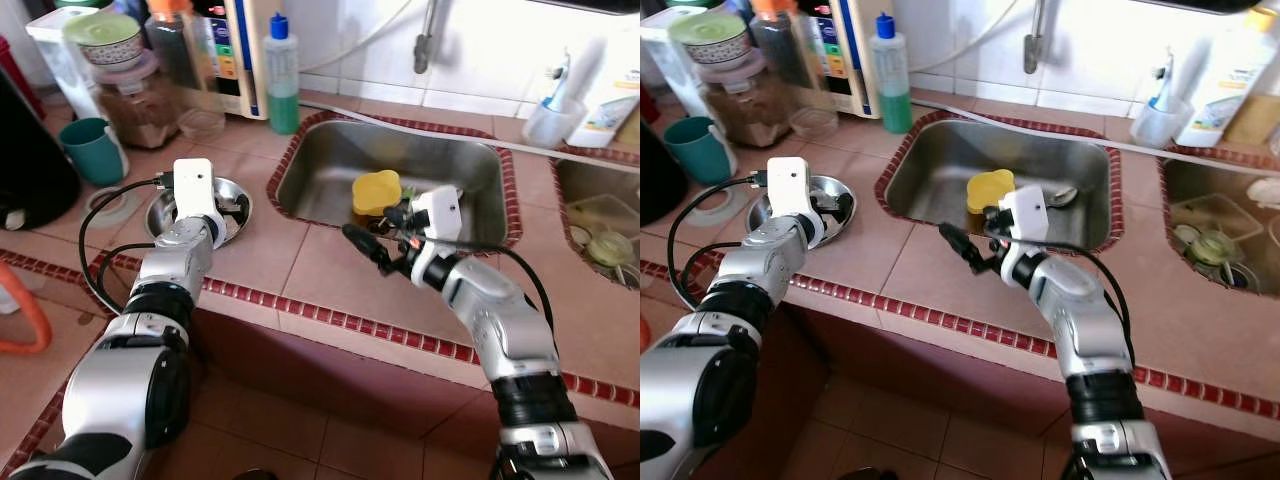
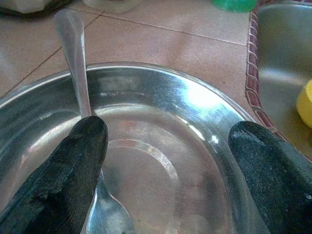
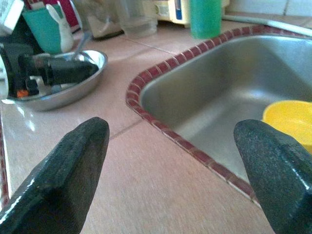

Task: Kitchen organization

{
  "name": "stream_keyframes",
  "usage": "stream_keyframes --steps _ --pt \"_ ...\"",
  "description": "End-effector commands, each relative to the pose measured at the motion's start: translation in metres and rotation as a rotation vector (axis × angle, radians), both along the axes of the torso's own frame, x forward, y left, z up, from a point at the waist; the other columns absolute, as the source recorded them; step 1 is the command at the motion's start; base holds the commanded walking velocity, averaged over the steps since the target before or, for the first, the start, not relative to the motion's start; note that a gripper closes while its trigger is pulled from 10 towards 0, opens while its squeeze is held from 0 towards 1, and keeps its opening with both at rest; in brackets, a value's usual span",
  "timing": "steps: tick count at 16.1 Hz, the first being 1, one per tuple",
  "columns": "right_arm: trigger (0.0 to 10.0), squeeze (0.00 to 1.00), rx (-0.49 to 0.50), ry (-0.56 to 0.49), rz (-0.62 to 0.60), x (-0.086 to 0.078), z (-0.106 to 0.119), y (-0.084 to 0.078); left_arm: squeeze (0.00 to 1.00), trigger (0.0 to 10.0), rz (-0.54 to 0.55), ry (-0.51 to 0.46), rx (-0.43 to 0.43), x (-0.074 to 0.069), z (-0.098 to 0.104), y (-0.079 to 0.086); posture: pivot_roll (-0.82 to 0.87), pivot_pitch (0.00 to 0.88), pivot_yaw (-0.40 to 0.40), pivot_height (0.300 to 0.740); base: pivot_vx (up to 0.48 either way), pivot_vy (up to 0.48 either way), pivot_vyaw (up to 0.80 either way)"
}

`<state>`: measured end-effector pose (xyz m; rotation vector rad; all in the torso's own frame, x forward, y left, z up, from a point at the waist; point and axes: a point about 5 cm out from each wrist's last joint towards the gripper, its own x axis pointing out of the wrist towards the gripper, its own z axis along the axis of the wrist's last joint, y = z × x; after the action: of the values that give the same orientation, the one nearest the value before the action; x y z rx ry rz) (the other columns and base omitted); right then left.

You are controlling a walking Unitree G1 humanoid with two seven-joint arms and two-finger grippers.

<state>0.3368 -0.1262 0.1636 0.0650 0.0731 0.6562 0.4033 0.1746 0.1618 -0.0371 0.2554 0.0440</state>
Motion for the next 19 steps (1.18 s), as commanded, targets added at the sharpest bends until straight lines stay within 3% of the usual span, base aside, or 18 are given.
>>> stream_keyframes --steps 1,6,9,12,15,16,18,19 --pt "10.0 0.0 -0.005 -0.015 -0.002 -0.002 0.005 0.0 0.0 10.0 0.033 -0.016 -0.001 0.002 0.006 0.005 -0.07 0.11 0.068 0.74 0.0 0.0 0.0" --pt "10.0 0.0 -0.008 -0.002 -0.007 -0.007 0.004 0.0 0.0 10.0 0.175 -0.053 0.031 0.002 0.012 0.03 -0.08 0.117 0.065 0.74 0.0 0.0 0.0" --pt "10.0 0.0 0.001 0.0 0.001 -0.009 0.006 0.002 0.0 10.0 0.201 -0.059 0.026 0.001 0.011 0.031 -0.07 0.118 0.063 0.74 0.0 0.0 0.0" --pt "10.0 0.0 0.019 0.037 0.211 -0.028 0.007 0.016 0.0 10.0 0.191 0.007 -0.087 -0.002 -0.006 0.023 -0.08 0.122 0.06 0.74 0.0 0.0 0.0" --pt "10.0 0.0 0.003 0.046 0.294 -0.038 0.007 0.018 0.0 10.0 0.203 0.028 -0.135 -0.003 -0.01 0.022 -0.08 0.126 0.057 0.74 0.0 0.0 0.0" --pt "10.0 0.0 0.001 0.046 0.303 -0.04 0.008 0.018 0.0 7.8 0.213 0.033 -0.155 -0.004 -0.012 0.023 -0.08 0.127 0.057 0.74 0.0 0.0 0.0" --pt "10.0 0.0 -0.001 0.05 0.315 -0.043 0.008 0.019 0.0 0.5 0.225 0.037 -0.184 -0.005 -0.014 0.025 -0.09 0.128 0.058 0.74 0.0 0.0 0.0" --pt "10.0 0.0 -0.003 0.051 0.321 -0.044 0.008 0.02 0.0 0.0 0.227 0.039 -0.2 -0.005 -0.015 0.025 -0.09 0.127 0.058 0.74 0.0 0.0 0.0"
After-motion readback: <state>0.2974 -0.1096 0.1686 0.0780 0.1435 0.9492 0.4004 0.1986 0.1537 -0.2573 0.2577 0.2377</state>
